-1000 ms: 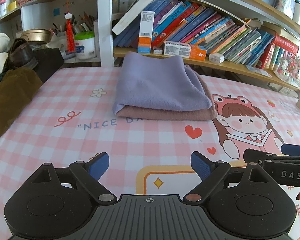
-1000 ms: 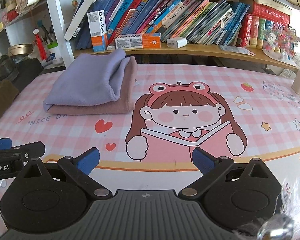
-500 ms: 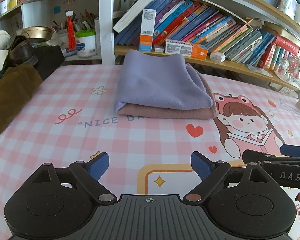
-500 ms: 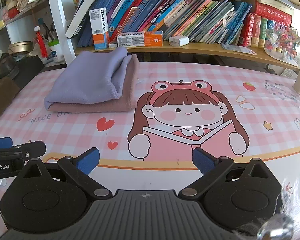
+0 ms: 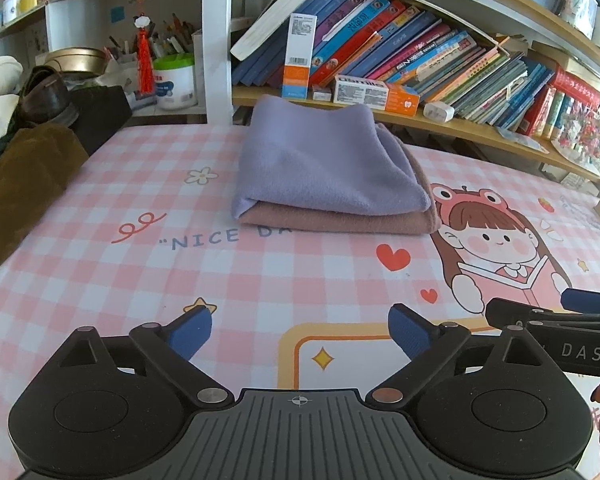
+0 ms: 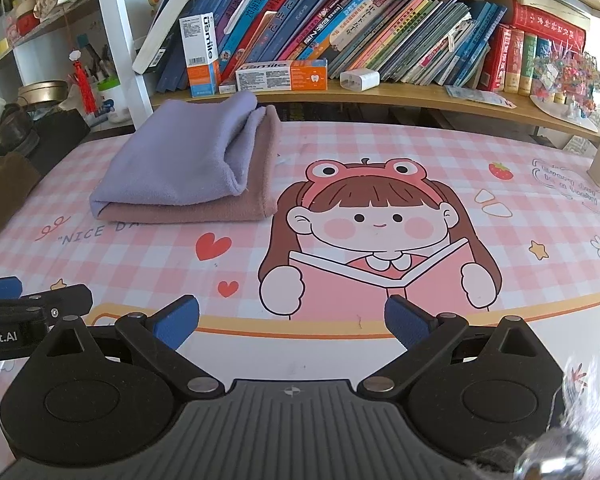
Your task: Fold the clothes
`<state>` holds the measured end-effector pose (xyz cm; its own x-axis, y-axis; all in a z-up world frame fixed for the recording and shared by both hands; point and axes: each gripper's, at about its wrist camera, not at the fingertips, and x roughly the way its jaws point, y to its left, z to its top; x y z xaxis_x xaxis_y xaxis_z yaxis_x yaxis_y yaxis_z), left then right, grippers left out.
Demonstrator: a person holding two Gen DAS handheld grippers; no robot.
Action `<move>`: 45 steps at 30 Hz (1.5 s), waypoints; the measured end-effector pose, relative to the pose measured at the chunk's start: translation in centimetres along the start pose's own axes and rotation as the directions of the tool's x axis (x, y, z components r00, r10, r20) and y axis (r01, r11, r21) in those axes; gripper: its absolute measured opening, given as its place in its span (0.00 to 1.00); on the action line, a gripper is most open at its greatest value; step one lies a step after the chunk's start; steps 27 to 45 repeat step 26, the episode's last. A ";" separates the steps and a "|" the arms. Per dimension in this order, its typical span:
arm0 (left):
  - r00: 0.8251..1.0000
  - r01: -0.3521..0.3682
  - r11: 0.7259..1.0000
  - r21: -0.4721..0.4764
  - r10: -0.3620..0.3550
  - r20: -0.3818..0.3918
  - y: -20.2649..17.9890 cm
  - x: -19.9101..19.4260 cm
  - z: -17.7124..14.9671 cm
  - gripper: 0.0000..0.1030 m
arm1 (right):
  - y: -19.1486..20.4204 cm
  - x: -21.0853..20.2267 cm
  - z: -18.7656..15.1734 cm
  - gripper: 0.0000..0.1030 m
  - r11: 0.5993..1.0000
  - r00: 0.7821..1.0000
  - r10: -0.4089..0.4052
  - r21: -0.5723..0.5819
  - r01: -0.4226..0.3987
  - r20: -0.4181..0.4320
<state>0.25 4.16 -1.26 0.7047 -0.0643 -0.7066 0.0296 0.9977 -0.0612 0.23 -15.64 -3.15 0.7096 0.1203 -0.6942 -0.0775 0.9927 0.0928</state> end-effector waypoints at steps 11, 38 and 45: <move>1.000 -0.021 1.000 -0.008 0.021 -0.002 0.0 -0.1 0.0 0.98 | 0.1 0.0 0.0 0.97 1.000 1.000 0.001 0.000 -0.001 -0.003; 1.000 -0.023 1.000 -0.007 0.023 0.001 0.2 -0.1 0.1 0.98 | -0.1 0.3 0.0 0.97 1.000 1.000 -0.001 0.005 0.001 -0.013; 1.000 -0.023 1.000 -0.007 0.023 0.001 0.2 -0.1 0.1 0.98 | -0.1 0.3 0.0 0.97 1.000 1.000 -0.001 0.005 0.001 -0.013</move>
